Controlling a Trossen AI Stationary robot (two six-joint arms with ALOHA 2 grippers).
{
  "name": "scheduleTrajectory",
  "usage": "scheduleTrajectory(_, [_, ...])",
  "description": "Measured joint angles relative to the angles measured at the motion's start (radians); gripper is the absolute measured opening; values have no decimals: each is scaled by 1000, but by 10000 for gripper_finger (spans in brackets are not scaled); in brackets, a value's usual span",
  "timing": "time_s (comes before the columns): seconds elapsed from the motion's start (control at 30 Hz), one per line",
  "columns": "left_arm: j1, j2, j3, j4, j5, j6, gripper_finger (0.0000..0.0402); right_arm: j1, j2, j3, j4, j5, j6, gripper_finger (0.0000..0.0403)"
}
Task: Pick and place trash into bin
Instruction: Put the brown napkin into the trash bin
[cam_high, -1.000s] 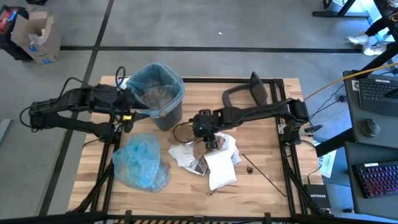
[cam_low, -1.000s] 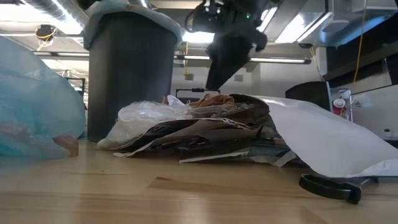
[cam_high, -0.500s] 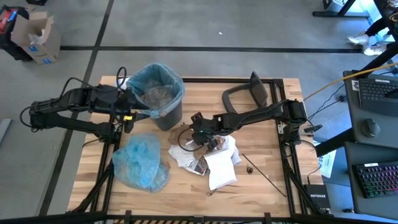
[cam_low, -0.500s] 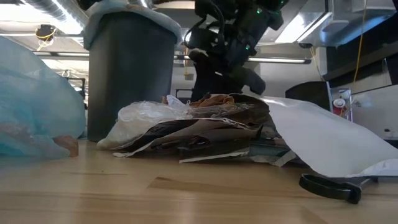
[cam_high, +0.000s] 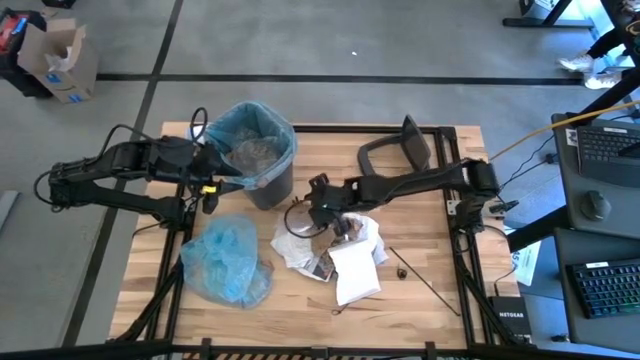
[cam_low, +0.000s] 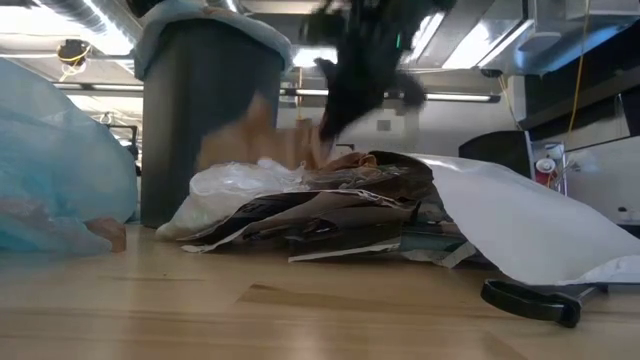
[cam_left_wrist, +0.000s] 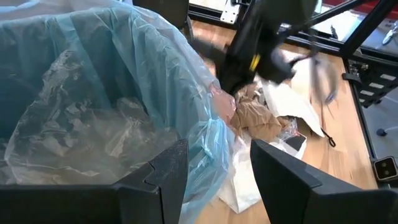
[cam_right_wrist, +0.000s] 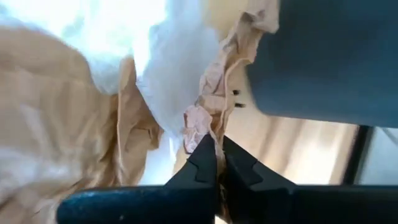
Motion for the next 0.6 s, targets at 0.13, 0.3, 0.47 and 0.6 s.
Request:
scheduleTrajectory(0.13, [0, -14, 15, 9, 0, 3, 166, -2, -77, 106, -145, -29, 47, 4])
scheduleTrajectory(0.3, [1, -29, 56, 13, -5, 7, 166, -2, -148, 255, -280, -83, 67, 1])
scheduleTrajectory(0.47, [3, -47, 95, 86, -22, 53, 166, 0, -157, 417, -339, -104, 75, 1])
scheduleTrajectory(0.6, [3, -61, 121, 97, -85, 87, 166, -4, -160, 517, -285, -127, 75, 0])
